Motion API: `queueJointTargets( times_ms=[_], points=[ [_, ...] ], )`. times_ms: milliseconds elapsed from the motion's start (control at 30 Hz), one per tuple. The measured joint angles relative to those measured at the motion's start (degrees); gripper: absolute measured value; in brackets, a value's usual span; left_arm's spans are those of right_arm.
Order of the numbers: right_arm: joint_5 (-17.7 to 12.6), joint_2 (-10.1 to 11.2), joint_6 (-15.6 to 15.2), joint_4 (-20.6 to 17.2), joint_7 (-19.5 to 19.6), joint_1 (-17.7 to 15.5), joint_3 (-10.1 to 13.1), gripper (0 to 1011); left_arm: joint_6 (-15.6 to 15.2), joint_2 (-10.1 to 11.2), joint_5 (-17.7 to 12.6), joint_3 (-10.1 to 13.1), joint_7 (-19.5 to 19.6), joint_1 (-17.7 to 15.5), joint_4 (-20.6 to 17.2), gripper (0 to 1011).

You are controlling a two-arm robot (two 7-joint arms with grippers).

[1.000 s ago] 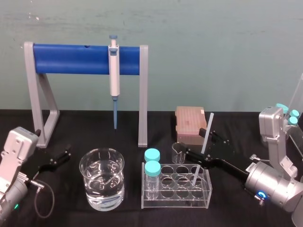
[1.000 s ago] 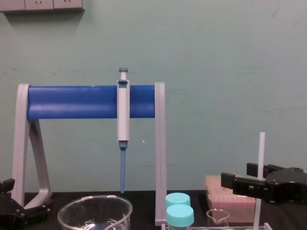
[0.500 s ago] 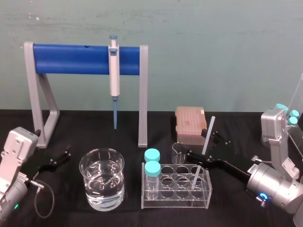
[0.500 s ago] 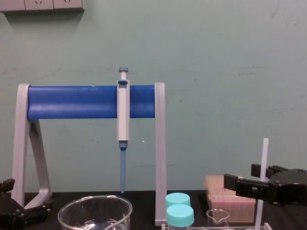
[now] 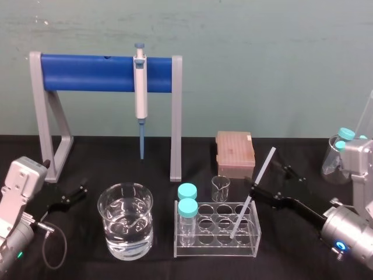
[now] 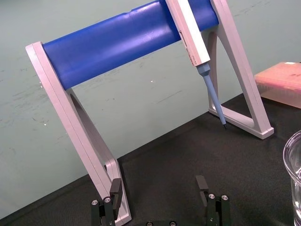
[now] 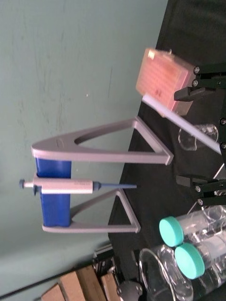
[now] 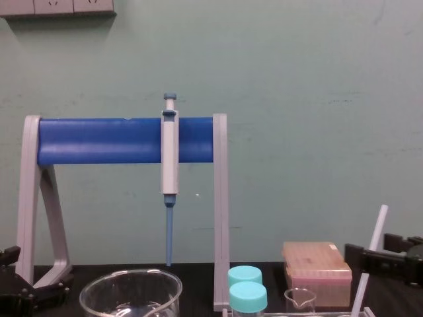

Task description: Pick up the stirring rod with one hand, then place it down.

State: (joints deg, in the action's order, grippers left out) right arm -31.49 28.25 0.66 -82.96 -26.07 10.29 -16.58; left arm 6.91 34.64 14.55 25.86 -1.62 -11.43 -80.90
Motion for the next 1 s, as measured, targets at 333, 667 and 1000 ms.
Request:
queueJointTargets(
  times_ms=[333, 667, 1000],
  points=[
    [-0.26, 0.9, 0.08, -3.69, 3.08, -3.54, 3.33, 1003, 0.0, 0.0, 0.0, 0.0, 0.0, 0.0, 0.0, 1005],
    [7.59, -0.12, 1.59, -9.54, 14.38, -9.37, 6.97, 1003, 0.0, 0.0, 0.0, 0.0, 0.0, 0.0, 0.0, 1005],
    [12.22, -4.65, 3.24, -6.02, 20.11, -9.15, 7.93, 1003, 0.0, 0.0, 0.0, 0.0, 0.0, 0.0, 0.0, 1005]
  ],
)
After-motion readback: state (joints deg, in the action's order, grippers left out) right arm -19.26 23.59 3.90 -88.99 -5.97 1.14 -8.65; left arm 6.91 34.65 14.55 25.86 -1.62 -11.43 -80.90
